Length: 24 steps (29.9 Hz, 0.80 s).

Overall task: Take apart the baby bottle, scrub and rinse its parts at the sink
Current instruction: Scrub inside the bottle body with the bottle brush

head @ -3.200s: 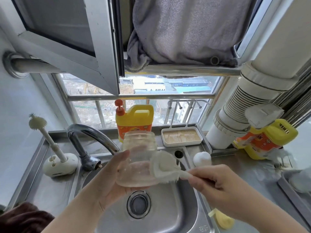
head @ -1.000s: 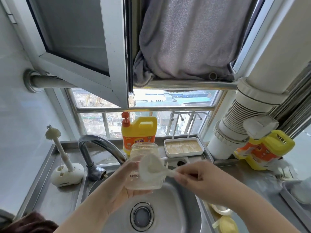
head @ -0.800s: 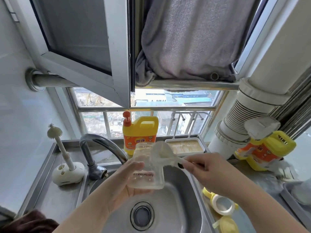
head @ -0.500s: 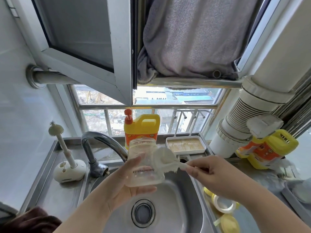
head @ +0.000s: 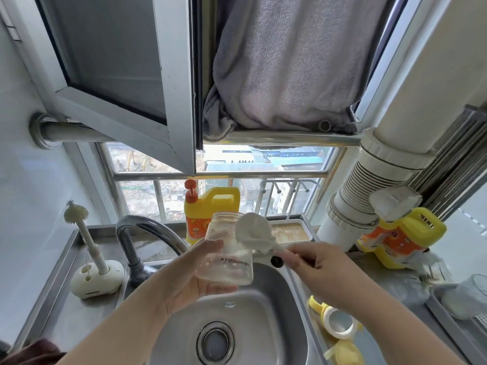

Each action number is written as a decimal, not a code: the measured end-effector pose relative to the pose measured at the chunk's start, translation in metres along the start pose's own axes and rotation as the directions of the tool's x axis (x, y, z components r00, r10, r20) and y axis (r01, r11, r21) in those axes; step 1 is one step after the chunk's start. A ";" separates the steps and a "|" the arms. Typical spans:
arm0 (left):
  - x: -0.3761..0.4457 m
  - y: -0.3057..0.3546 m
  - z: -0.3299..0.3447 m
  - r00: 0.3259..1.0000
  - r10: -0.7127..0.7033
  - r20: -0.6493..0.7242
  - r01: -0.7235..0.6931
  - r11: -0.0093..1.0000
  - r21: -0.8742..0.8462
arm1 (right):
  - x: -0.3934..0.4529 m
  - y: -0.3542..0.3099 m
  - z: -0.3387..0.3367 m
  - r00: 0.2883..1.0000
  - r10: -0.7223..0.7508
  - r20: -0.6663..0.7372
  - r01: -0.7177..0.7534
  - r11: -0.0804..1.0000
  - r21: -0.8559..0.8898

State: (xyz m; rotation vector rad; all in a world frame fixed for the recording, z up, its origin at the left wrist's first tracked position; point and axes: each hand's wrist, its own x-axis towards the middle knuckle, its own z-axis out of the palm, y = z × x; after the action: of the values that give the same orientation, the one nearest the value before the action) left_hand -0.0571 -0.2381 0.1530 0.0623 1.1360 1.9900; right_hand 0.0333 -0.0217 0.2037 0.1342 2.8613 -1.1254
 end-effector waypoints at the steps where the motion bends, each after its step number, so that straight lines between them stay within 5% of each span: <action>1: 0.001 0.002 0.001 1.000 0.004 0.008 -0.004 1.000 -0.009 | -0.002 -0.002 0.000 0.999 -0.019 0.043 0.019 1.000 0.010; 4: 0.002 0.003 0.000 0.999 0.028 0.016 -0.027 1.000 -0.005 | -0.011 0.001 -0.011 0.980 -0.012 0.198 0.016 1.000 -0.017; 8: 0.004 0.001 0.003 0.999 0.035 0.012 -0.036 0.999 0.009 | 0.000 0.006 -0.015 1.000 0.004 -0.007 -0.004 0.999 -0.044; 13: 0.003 0.005 0.000 0.999 0.043 -0.007 -0.043 0.999 0.033 | -0.005 -0.003 -0.012 0.973 -0.027 0.227 0.028 1.000 -0.002; 17: 0.003 0.004 -0.002 1.000 -0.002 -0.014 0.002 1.000 0.006 | 0.006 -0.004 -0.016 1.000 -0.023 0.013 0.024 0.998 -0.061; 22: -0.001 0.003 -0.003 0.999 0.010 0.031 -0.010 1.000 -0.001 | -0.005 -0.009 -0.018 0.976 -0.055 0.209 0.060 0.998 -0.017; 24: -0.002 0.001 -0.003 0.999 0.001 0.041 -0.002 1.000 0.018 | -0.005 -0.004 -0.025 0.989 0.010 0.150 0.000 0.998 -0.070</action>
State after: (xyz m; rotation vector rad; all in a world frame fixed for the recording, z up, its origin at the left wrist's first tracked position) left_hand -0.0573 -0.2414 0.1529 0.1123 1.1278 1.9713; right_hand 0.0375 -0.0074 0.2252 0.0504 2.7604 -0.9877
